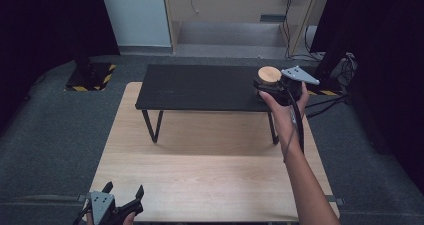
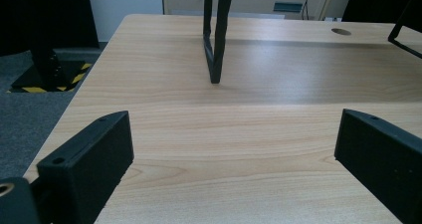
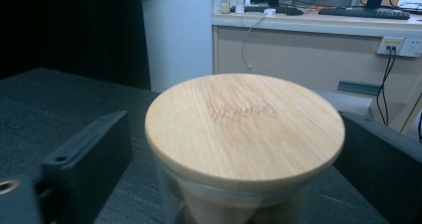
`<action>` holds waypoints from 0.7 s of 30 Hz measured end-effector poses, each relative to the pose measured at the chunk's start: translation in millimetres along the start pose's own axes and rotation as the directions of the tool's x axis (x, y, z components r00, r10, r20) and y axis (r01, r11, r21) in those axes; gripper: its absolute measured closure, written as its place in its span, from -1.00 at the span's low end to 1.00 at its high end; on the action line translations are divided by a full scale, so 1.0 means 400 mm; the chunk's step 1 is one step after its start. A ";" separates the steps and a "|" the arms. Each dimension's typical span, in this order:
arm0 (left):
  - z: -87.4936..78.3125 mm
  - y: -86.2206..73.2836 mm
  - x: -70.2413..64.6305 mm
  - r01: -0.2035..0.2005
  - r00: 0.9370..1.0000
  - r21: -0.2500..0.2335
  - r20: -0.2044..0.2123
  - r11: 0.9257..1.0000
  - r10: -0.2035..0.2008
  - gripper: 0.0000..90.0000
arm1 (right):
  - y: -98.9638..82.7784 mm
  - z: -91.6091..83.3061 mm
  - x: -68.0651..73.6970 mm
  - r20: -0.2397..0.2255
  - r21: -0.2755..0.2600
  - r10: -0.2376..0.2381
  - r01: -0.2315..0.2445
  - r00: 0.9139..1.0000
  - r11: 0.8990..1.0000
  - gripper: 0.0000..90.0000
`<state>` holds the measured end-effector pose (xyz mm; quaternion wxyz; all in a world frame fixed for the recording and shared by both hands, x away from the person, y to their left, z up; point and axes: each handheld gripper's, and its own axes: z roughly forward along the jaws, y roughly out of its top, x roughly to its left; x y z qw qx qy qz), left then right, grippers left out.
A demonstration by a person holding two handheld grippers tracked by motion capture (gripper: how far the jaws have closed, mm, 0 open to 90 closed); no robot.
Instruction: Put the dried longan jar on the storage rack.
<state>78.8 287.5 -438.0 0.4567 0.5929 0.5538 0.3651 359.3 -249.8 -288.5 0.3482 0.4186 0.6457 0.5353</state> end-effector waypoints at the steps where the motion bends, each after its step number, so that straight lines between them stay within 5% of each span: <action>1: -0.001 0.000 0.000 0.000 1.000 0.000 0.000 1.000 0.000 -0.98 | -0.002 -0.001 0.002 -0.002 -0.007 -0.006 0.006 1.000 1.000 -0.97; 6: -0.005 -0.001 0.001 0.000 1.000 -0.001 -0.002 1.000 0.000 -0.98 | -0.009 -0.006 0.013 0.021 -0.045 -0.017 0.018 1.000 0.999 -0.99; 21: -0.008 -0.001 0.002 0.005 1.000 -0.009 0.003 1.000 -0.005 -0.98 | -0.015 -0.035 0.021 0.008 -0.045 -0.026 0.026 1.000 0.999 -0.98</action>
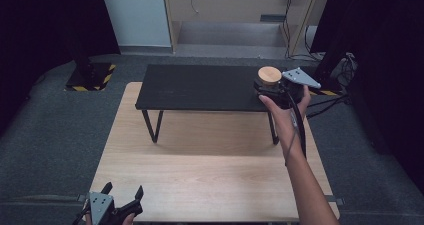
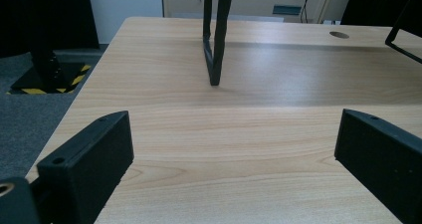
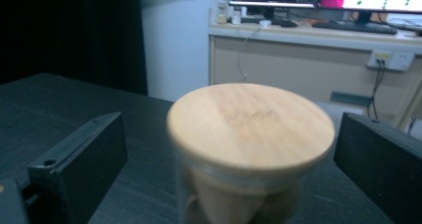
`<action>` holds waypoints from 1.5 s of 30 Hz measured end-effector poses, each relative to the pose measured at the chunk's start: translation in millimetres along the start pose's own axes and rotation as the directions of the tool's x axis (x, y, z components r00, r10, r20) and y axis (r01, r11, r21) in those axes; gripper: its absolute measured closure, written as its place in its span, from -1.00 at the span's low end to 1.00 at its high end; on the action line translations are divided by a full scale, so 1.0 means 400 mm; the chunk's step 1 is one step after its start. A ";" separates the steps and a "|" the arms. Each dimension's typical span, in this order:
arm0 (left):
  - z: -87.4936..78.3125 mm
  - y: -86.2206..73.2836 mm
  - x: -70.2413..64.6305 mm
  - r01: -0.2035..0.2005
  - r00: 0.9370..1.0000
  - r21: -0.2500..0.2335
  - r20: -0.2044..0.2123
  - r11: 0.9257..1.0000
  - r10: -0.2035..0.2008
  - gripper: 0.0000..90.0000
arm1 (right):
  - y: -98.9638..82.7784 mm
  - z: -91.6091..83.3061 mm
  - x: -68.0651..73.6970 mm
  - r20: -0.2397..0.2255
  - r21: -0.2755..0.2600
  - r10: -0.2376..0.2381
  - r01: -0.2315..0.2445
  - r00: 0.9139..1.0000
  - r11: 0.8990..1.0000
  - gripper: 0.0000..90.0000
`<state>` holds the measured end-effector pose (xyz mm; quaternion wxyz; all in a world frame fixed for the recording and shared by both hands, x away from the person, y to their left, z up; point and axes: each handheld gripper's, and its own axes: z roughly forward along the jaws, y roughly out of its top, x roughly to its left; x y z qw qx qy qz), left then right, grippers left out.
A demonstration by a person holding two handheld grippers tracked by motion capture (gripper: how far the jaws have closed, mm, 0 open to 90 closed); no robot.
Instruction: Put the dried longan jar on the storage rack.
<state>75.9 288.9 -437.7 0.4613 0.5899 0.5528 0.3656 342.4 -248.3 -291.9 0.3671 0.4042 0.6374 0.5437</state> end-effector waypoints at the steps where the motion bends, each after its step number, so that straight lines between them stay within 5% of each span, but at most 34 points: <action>1: 0.000 -0.001 0.000 -0.001 1.000 0.000 0.000 1.000 0.001 -0.98 | -0.010 -0.007 0.003 0.001 -0.015 -0.010 0.010 1.000 1.000 -0.98; 18: -0.002 -0.003 0.000 0.000 1.000 0.004 0.012 1.000 0.000 -0.98 | -0.115 -0.120 -0.002 -0.035 -0.077 -0.003 0.000 0.999 0.997 -0.98; 35: 0.009 0.002 -0.015 -0.018 1.000 0.011 0.023 1.000 0.018 -0.98 | -0.230 -0.264 0.050 -0.098 -0.102 -0.011 0.001 0.995 0.995 -0.98; 45: 0.022 0.010 -0.013 -0.017 1.000 0.001 0.021 1.000 0.017 -0.99 | -0.318 -0.359 0.076 -0.080 -0.104 -0.003 -0.005 0.997 0.995 -0.98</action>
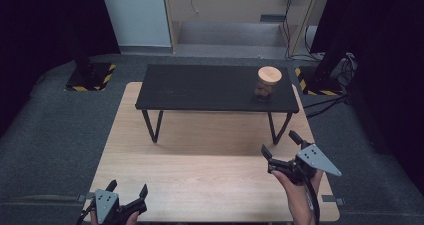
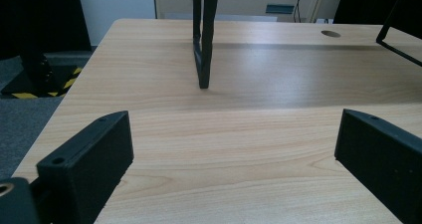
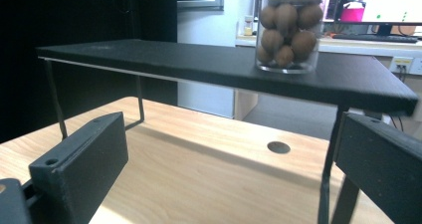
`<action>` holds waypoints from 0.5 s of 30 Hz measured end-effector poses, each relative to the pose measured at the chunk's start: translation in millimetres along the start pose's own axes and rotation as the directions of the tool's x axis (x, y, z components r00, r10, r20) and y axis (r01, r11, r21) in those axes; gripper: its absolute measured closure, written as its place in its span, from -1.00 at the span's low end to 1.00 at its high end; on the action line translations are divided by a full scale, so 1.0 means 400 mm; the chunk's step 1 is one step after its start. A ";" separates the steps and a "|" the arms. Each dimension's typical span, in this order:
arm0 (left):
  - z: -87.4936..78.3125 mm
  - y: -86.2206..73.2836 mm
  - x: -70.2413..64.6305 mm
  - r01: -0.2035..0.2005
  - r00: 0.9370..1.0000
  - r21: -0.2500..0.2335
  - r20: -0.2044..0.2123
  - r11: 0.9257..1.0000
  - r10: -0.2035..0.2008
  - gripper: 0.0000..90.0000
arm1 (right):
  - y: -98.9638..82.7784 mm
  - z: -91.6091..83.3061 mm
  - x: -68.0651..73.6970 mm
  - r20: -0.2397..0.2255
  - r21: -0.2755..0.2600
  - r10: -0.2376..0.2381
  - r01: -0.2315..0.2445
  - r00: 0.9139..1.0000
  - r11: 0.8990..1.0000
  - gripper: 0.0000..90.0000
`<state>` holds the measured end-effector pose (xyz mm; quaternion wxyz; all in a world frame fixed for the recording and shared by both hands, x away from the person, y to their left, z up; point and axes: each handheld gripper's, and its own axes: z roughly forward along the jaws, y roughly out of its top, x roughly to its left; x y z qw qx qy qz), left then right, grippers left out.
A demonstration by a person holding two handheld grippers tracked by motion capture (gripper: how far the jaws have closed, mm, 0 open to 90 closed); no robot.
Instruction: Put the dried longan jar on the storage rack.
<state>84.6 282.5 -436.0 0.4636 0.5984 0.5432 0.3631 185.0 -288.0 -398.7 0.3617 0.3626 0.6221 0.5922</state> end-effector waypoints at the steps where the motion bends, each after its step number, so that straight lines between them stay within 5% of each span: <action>1: 0.001 0.002 0.000 -0.004 1.000 0.002 0.001 1.000 0.004 -0.99 | -0.010 -0.009 0.002 0.001 -0.003 0.003 -0.003 1.000 1.000 -0.98; 15: 0.009 0.016 -0.005 -0.016 1.000 -0.005 -0.003 1.000 0.016 -0.99 | -0.111 -0.101 0.023 0.005 0.003 0.017 -0.017 1.000 1.000 -0.98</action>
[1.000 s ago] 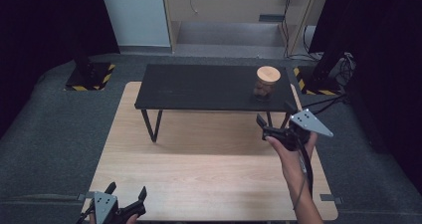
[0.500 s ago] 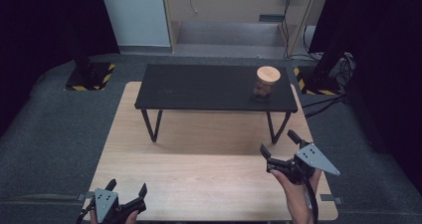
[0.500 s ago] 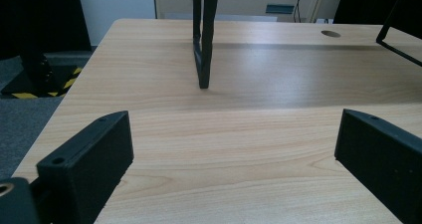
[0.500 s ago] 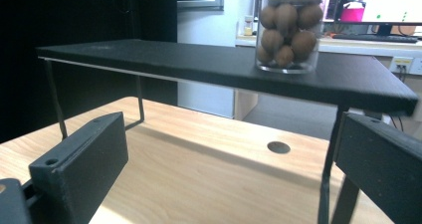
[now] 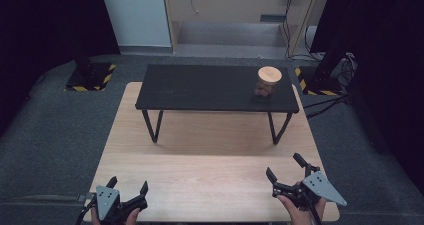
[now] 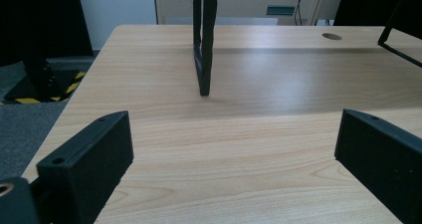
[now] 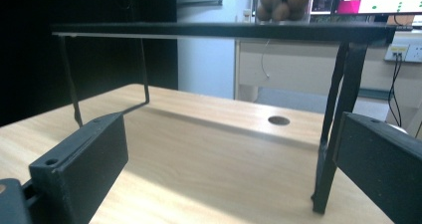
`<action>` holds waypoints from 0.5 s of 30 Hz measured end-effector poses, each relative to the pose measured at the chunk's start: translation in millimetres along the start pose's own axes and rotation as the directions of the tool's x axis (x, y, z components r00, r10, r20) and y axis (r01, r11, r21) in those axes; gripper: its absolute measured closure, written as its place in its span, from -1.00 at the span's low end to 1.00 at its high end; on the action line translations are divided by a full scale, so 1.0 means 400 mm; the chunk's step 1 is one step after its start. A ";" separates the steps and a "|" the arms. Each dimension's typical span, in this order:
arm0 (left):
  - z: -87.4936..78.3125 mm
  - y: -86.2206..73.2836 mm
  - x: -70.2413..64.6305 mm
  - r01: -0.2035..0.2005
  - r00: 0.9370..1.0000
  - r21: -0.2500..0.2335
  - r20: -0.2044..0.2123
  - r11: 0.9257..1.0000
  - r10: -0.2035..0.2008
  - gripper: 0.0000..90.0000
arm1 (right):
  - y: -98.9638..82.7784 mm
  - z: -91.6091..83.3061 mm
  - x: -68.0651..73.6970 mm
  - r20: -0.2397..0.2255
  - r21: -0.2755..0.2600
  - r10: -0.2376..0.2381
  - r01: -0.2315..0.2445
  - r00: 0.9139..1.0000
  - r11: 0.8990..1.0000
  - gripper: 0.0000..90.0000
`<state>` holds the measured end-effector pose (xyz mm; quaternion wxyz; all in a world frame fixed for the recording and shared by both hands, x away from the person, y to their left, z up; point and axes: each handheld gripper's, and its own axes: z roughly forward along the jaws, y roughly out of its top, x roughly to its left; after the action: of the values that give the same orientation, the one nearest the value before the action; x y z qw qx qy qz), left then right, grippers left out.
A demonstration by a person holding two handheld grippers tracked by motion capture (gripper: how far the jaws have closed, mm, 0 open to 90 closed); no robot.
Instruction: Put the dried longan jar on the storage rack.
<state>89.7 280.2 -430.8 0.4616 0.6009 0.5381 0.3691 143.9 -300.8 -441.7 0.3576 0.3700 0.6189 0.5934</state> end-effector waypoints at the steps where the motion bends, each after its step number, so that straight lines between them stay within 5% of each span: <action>1: 0.001 0.001 -0.001 -0.001 1.000 0.000 0.000 1.000 0.001 -0.99 | -0.006 -0.004 0.001 0.001 0.002 0.002 -0.002 1.000 1.000 -0.98; 15: 0.002 0.003 -0.013 -0.005 1.000 0.001 -0.005 1.000 0.005 -0.99 | -0.062 -0.037 -0.003 0.029 -0.006 0.042 -0.042 0.999 0.999 -0.98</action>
<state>90.0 275.1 -429.6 0.4592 0.6016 0.5378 0.3714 130.5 -309.5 -465.9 0.3551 0.3908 0.6039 0.5971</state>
